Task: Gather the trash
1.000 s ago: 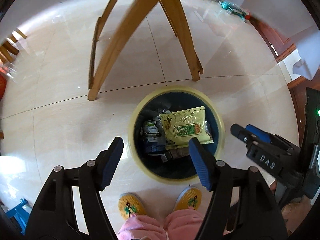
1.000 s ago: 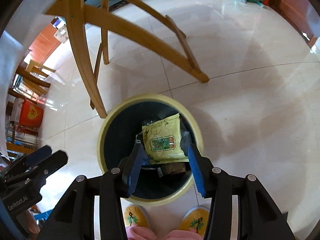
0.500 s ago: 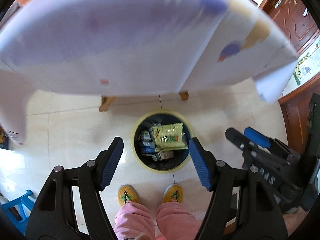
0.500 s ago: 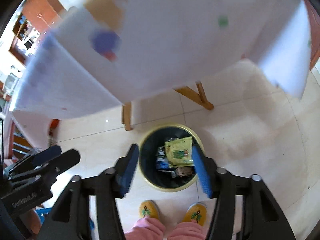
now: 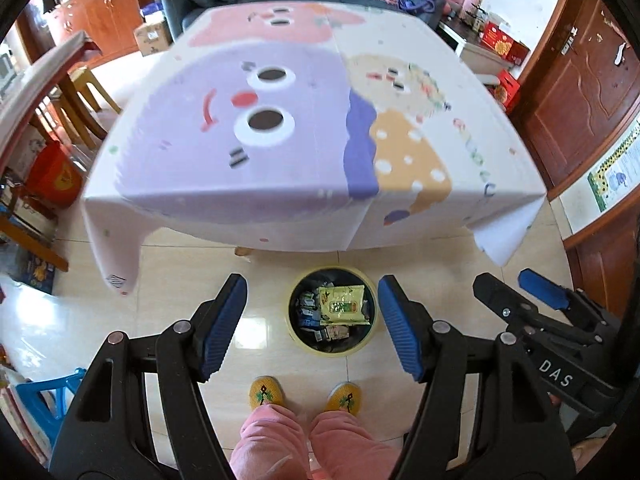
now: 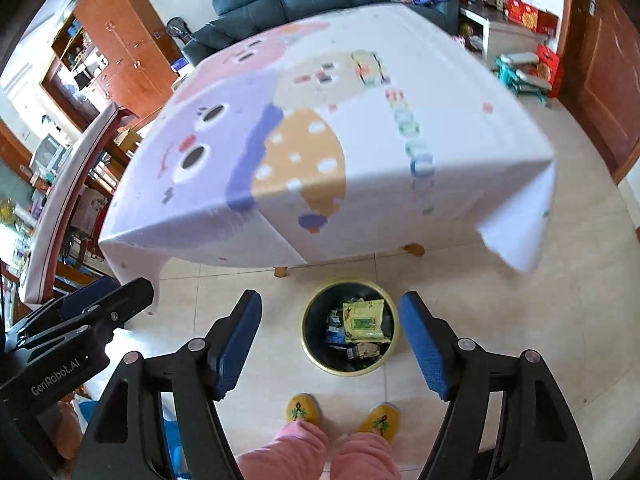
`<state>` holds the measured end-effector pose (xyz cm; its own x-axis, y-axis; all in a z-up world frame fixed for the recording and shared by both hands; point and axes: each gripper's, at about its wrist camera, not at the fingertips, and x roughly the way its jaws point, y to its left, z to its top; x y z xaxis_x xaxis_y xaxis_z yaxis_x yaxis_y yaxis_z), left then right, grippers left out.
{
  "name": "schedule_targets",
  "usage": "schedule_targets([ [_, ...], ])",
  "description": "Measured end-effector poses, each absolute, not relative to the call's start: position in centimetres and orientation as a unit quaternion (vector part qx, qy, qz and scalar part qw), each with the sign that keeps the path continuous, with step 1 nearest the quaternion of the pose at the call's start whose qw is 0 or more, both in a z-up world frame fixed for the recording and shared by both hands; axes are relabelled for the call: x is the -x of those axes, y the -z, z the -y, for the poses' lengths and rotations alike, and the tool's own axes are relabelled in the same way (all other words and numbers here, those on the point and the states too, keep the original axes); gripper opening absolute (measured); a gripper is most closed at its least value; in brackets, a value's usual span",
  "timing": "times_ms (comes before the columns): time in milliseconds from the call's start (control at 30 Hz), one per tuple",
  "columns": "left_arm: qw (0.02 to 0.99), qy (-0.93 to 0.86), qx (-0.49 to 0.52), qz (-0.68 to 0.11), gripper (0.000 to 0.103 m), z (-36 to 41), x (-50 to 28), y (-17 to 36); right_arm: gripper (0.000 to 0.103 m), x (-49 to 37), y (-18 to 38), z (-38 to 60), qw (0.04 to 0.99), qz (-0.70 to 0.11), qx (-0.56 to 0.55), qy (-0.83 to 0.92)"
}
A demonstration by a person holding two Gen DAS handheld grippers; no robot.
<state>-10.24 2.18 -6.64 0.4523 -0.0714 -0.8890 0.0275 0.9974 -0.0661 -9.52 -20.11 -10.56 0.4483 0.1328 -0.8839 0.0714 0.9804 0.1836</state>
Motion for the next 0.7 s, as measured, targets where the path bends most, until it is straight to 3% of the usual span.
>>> schedule_targets([
  [367, 0.862, -0.005, 0.040, -0.505, 0.065, -2.5, 11.5, -0.8, 0.084, 9.8, 1.8, 19.3, 0.858, -0.505, -0.082, -0.043],
  [700, 0.878, -0.036, 0.041, -0.475, 0.065, -2.4, 11.5, -4.1, 0.086, 9.5, -1.5, 18.8, 0.874, -0.480, -0.055, -0.049],
])
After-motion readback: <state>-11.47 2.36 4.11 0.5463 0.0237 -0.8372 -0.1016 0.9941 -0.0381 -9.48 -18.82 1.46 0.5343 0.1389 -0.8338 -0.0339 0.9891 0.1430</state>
